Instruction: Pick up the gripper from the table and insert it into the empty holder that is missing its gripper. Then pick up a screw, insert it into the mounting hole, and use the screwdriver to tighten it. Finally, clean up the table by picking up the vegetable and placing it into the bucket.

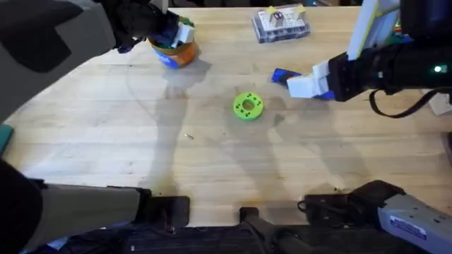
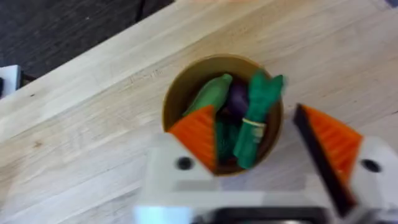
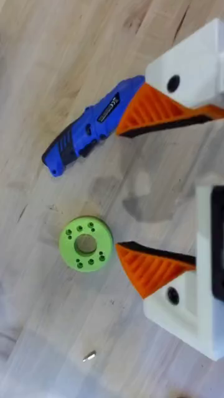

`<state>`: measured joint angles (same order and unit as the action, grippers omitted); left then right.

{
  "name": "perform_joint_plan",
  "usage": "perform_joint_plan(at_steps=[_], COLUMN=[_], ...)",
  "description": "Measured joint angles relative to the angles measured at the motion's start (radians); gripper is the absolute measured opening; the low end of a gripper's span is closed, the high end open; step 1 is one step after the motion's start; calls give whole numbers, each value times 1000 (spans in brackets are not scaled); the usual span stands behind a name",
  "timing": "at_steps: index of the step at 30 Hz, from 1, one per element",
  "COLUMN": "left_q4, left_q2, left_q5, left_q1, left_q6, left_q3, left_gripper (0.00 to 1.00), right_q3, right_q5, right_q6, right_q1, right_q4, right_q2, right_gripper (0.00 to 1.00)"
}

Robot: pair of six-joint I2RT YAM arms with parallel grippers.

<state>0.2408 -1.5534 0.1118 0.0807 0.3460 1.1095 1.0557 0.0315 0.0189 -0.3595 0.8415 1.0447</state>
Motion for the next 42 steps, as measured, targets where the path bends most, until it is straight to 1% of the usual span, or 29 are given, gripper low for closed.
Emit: perform_joint_plan(at_steps=[1,2,4,8,12,15,19,22,25,26,42], left_q4=[-5,-6,-7,9,102,212,407,538,621,636,636], left_q2=[5,12,33,121,288,437,624,729,803,817,817], left_q5=[1,1,1,1,1,1,1,2,2,2,2], left_q1=[0,0,0,0,0,0,0,0,0,0,0], left_q6=[-3,-7,-12,-13,-13,-13,-13,-13,-13,-13,-13], left_q3=[0,0,0,0,1,3,6,7,6,6,6], left_gripper=[841,949,983,986,986,986,986,986,986,986,986], right_q3=[0,0,0,0,0,1,9,12,13,13,13], right_q5=[0,0,0,0,0,0,0,0,0,0,0], right_q6=[0,0,-1,-1,-13,-20,-23,-31,-55,-61,-61], right_q1=[0,0,0,0,0,0,0,0,0,0,0], right_q4=[3,6,22,32,33,30,27,27,27,26,26], right_q2=[0,0,0,0,-8,-47,-124,-161,-168,-168,-168], right_gripper=[978,978,978,978,978,978,978,978,978,978,978])
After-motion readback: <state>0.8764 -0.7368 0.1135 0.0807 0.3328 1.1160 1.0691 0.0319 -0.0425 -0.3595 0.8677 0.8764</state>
